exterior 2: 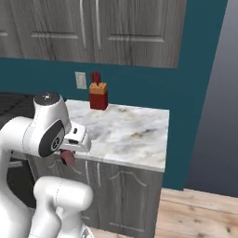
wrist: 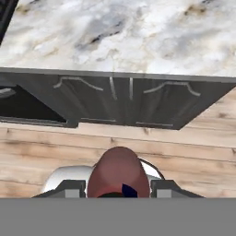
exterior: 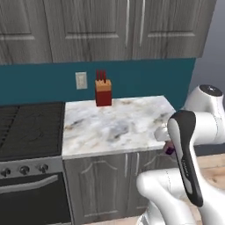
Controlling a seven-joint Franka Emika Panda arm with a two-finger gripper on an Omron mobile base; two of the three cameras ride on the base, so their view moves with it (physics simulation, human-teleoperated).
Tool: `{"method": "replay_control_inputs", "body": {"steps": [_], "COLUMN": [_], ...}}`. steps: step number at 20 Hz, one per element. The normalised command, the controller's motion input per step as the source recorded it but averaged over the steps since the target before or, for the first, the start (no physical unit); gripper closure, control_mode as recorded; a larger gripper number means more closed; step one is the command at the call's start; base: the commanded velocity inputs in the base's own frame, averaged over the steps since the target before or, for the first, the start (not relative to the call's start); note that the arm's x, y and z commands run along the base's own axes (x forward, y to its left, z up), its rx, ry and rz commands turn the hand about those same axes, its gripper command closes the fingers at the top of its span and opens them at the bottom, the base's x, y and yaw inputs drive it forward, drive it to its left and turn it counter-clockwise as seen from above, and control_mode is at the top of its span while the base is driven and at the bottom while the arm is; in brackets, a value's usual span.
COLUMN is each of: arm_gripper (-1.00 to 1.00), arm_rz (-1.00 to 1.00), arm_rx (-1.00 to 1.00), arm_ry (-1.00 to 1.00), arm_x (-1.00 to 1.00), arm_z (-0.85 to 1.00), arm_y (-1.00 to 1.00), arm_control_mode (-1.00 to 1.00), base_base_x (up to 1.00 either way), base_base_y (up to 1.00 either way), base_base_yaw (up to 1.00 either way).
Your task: Place the drinks on the dining counter in a tight cluster.
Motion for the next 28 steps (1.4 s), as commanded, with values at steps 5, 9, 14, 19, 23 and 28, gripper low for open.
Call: {"method": "replay_control_inputs", "body": {"steps": [5,9,14,19,23,28], "arm_gripper": [1.0,1.0,1.0,1.0,1.0,1.0], "arm_rz": [0.0,0.0,0.0,0.0,0.0,0.0], "arm_rx": [0.0,0.0,0.0,0.0,0.0,0.0], "arm_ry": [0.0,0.0,0.0,0.0,0.0,0.0], "arm_x": [0.0,0.0,0.0,0.0,0.0,0.0], "arm_z": [0.0,0.0,0.0,0.0,0.0,0.0], "arm_y": [0.0,0.0,0.0,0.0,0.0,0.0], "arm_control_mode": [1.0,1.0,1.0,1.0,1.0,1.0], "base_base_x": [0.0,0.0,0.0,0.0,0.0,0.5], "base_base_y": [0.27,0.12,0.1,0.07,0.0,0.0], "base_base_yaw": [0.92,1.0,1.0,1.0,1.0,0.92]}}
